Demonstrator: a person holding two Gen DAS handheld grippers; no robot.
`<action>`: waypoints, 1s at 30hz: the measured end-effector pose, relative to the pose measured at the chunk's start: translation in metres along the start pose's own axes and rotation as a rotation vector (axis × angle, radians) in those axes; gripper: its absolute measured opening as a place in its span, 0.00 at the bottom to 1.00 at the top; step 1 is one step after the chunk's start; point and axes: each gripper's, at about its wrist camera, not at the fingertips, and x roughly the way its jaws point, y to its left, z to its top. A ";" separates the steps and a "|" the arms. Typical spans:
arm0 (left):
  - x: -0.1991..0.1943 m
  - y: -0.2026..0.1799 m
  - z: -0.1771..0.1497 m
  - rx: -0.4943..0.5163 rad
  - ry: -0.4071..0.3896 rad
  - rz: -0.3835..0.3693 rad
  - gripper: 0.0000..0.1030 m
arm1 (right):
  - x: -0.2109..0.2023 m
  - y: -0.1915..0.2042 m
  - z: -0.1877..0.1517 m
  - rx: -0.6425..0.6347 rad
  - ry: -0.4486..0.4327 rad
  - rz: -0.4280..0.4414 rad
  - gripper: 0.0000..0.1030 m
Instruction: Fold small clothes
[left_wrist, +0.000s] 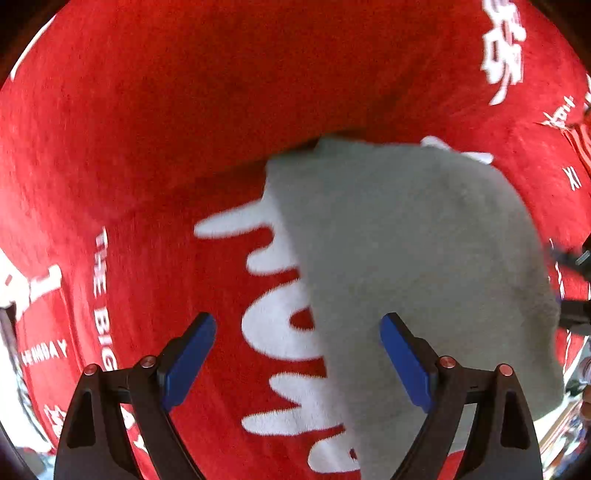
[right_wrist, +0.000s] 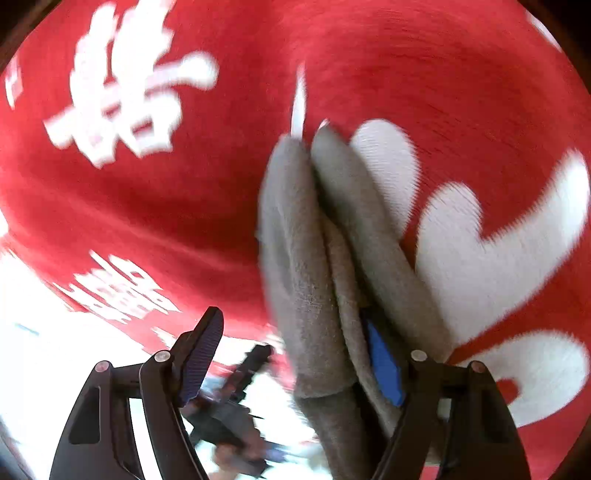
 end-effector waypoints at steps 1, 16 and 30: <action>0.000 0.002 -0.003 -0.017 -0.002 -0.006 0.89 | 0.003 0.013 0.003 -0.060 0.026 -0.098 0.14; 0.001 0.005 -0.024 -0.015 0.022 0.016 0.89 | -0.022 0.005 0.001 -0.206 0.018 -0.384 0.21; 0.015 0.002 -0.081 -0.081 0.094 -0.044 0.89 | -0.012 0.039 -0.071 -0.465 0.187 -0.649 0.07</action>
